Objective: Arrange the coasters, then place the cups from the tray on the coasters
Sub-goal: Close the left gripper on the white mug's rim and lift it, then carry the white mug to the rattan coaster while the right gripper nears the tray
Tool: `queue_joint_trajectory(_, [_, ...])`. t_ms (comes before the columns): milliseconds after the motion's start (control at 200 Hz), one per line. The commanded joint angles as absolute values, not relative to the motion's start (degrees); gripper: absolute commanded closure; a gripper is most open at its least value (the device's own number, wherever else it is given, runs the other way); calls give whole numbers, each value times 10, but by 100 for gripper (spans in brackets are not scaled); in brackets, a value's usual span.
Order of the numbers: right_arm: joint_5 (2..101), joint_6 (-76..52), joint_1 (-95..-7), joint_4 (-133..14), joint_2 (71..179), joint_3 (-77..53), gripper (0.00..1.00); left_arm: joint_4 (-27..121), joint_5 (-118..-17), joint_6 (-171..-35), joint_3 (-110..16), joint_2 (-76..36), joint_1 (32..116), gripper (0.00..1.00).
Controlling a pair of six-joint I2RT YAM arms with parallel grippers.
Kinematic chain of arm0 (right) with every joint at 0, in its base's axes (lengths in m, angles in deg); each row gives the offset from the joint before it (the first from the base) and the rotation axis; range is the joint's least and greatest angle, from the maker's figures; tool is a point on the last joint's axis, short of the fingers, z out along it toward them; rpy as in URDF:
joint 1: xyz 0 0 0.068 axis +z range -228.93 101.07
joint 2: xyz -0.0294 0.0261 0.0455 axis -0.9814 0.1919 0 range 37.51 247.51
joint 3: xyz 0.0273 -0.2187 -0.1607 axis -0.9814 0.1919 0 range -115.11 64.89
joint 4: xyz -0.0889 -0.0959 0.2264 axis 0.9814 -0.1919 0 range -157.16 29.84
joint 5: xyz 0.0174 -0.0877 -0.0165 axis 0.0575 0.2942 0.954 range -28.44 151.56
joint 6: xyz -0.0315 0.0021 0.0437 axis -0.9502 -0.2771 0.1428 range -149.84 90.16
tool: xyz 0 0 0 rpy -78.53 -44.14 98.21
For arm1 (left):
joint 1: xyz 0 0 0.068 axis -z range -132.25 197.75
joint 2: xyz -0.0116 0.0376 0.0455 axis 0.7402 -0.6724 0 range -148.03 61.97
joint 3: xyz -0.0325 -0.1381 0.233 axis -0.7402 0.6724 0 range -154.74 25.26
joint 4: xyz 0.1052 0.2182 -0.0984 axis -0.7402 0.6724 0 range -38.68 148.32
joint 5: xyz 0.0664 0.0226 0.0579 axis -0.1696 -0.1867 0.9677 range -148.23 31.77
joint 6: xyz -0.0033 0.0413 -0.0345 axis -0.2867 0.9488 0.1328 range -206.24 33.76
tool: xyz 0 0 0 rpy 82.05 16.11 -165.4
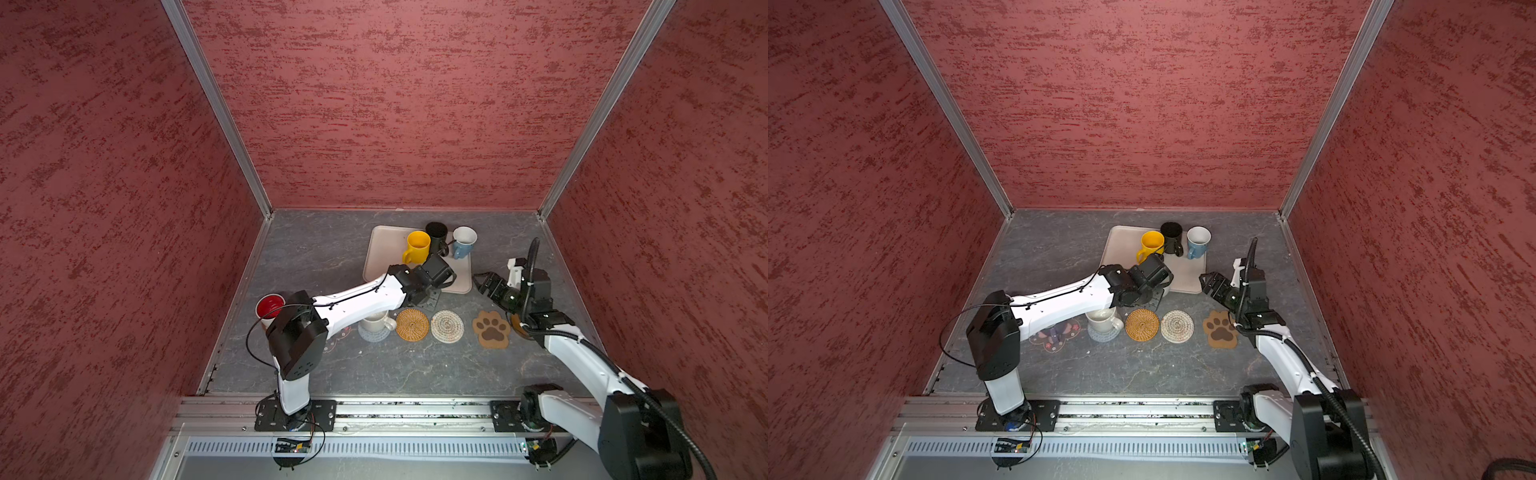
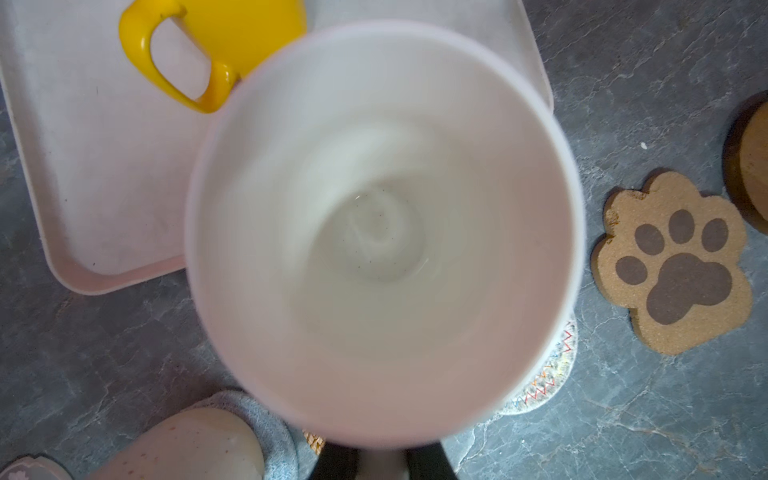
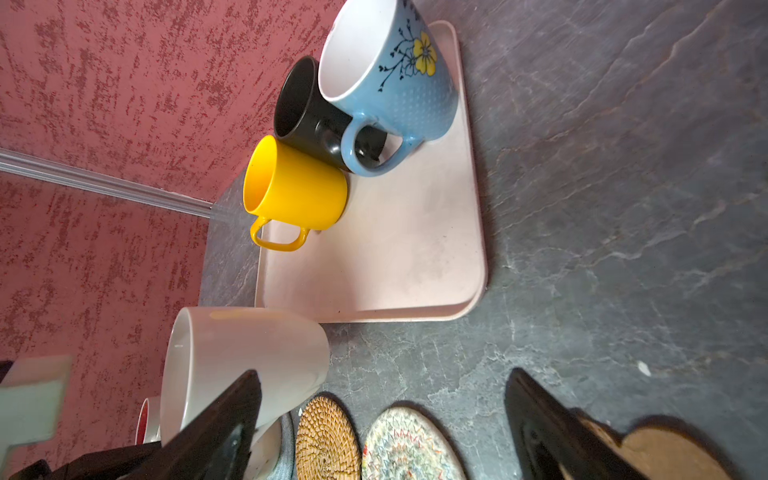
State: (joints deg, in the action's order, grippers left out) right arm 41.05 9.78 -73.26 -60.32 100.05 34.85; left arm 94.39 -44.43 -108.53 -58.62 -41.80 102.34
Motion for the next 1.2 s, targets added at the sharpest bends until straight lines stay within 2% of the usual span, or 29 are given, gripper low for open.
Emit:
queue_joint_trajectory(0, [432,103,-719,-584,1011,328,7,897,-424,-1097,-564,-375,1031,100])
queue_joint_trajectory(371, [440,95,-697,-576,1062,295,5,883,-415,-1121,-470,-313,1057,100])
queue_joint_trajectory(651, [435,96,-691,-559,1095,281,4,899,-392,-1150,-444,-298,1077,100])
queue_joint_trajectory(1197, [431,86,-687,-553,1127,280,3,889,-411,-1184,-413,-298,1091,100])
